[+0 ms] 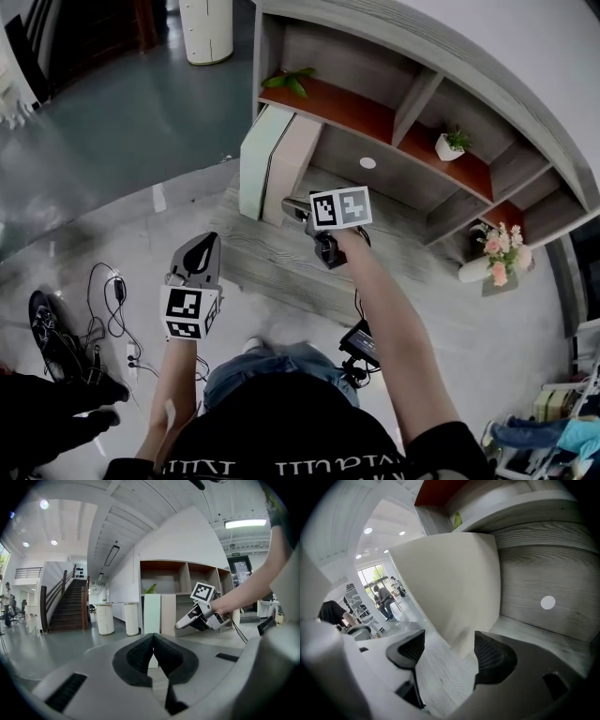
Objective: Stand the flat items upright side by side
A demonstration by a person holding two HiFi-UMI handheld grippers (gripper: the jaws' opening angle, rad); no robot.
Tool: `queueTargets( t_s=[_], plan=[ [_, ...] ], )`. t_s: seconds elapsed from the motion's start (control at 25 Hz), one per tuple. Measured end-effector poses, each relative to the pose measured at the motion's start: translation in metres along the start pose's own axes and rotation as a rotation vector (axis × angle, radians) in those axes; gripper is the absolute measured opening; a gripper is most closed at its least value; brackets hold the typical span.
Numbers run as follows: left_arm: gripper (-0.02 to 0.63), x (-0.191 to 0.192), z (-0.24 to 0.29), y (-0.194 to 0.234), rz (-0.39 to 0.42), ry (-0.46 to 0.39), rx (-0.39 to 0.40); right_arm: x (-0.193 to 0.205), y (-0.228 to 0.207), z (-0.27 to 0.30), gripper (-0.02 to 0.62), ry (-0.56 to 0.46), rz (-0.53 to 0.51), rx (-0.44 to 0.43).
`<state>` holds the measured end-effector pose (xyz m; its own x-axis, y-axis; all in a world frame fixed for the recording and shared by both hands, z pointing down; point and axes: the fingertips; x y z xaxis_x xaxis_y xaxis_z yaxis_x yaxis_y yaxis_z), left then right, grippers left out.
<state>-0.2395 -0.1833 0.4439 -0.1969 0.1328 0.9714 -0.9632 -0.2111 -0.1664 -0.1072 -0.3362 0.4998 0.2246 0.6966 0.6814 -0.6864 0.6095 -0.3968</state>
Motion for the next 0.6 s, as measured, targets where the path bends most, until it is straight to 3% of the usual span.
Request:
queueTargets(
  t_s=[0.2, 0.28, 0.4, 0.52, 0.6],
  plan=[
    [0.012, -0.024, 0.013, -0.015, 0.01, -0.037, 0.005, -0.006, -0.008, -0.039, 0.317, 0.001, -0.047, -0.036],
    [0.012, -0.034, 0.02, -0.022, 0.017, -0.051, 0.012, -0.012, -0.012, -0.056, 0.243, -0.019, -0.076, -0.036],
    [0.012, -0.046, 0.029, -0.031, 0.033, -0.067, 0.021, -0.018, -0.019, -0.08, 0.191, -0.044, -0.116, -0.032],
    [0.012, -0.058, 0.039, -0.038, 0.046, -0.087, 0.028, -0.024, -0.027, -0.102, 0.061, -0.072, -0.135, -0.019],
    [0.012, -0.066, 0.046, -0.042, 0.051, -0.1, 0.029, -0.03, -0.031, -0.118, 0.017, -0.114, -0.14, -0.016]
  ],
)
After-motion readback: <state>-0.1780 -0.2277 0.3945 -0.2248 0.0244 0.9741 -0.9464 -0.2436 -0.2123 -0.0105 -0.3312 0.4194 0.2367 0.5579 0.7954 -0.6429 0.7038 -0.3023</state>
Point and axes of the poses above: the fingertips, and each gripper's own axes: z forward along the fingers, y to its left, x out of its underside, and after that the axes turned 5 degrees about z, right-handed
